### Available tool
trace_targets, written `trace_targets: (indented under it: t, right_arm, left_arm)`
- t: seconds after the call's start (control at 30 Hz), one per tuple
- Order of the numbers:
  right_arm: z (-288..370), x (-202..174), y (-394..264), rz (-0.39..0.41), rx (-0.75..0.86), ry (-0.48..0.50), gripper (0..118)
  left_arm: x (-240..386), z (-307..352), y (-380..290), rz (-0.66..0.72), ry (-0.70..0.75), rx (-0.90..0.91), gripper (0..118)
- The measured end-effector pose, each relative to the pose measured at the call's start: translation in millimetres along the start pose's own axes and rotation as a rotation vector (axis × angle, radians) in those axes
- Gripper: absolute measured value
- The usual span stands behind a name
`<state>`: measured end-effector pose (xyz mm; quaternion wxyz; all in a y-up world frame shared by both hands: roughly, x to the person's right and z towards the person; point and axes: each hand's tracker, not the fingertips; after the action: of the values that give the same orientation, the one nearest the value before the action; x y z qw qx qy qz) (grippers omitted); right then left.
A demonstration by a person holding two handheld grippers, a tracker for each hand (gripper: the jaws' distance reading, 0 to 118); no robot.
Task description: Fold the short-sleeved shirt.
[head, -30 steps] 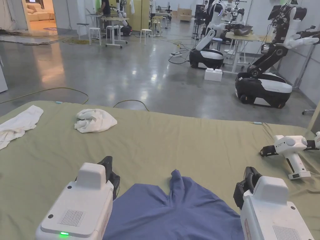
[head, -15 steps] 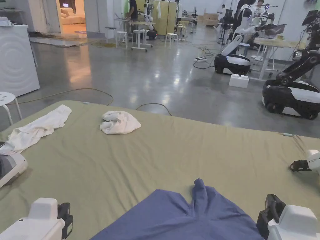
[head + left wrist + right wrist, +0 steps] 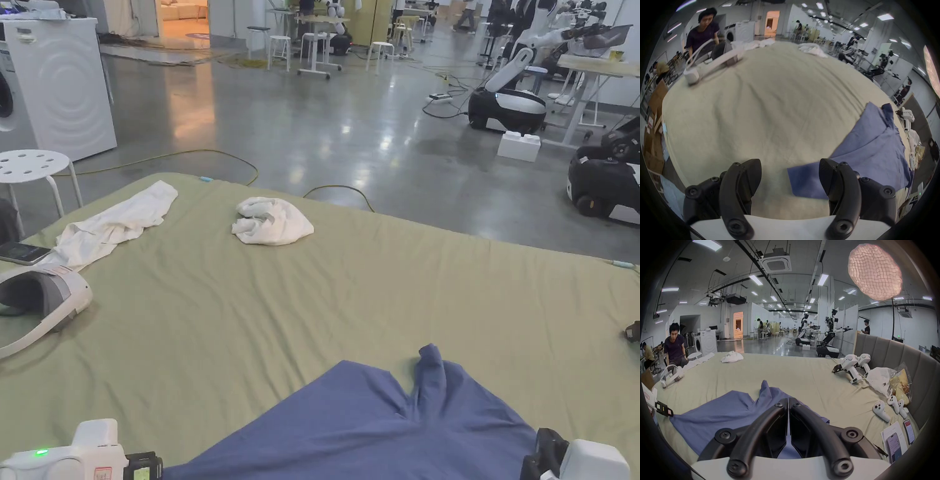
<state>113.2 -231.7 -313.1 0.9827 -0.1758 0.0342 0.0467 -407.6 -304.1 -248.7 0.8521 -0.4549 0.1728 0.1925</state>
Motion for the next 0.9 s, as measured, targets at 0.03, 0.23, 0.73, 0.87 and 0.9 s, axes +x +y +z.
trace_targets:
  t: [0.03, 0.23, 0.73, 0.87, 0.9]
  right_arm:
    - [-2.1, 0.9, -2.3, 0.000, -0.012, 0.000, 0]
    - [-14.8, 12.8, -13.5, -0.015, -0.066, -0.016, 0]
    - [-203.0, 60.5, 13.8, 0.078, -0.418, 0.071, 78]
    - [-259.4, 66.2, 5.1, 0.087, -0.575, 0.128, 78]
    - [-270.1, 67.3, 1.7, 0.096, -0.618, 0.133, 78]
  left_arm:
    - [2.9, -0.3, -1.6, -0.005, 0.019, -0.023, 76]
    - [85.1, 3.6, -15.7, -0.162, 0.102, 0.027, 43]
    - [25.1, -48.1, -16.9, -0.202, 0.063, 0.101, 0]
    - [47.6, -27.7, -22.6, -0.195, 0.074, 0.114, 0]
    - [49.5, -28.0, -23.4, -0.191, 0.075, 0.112, 0]
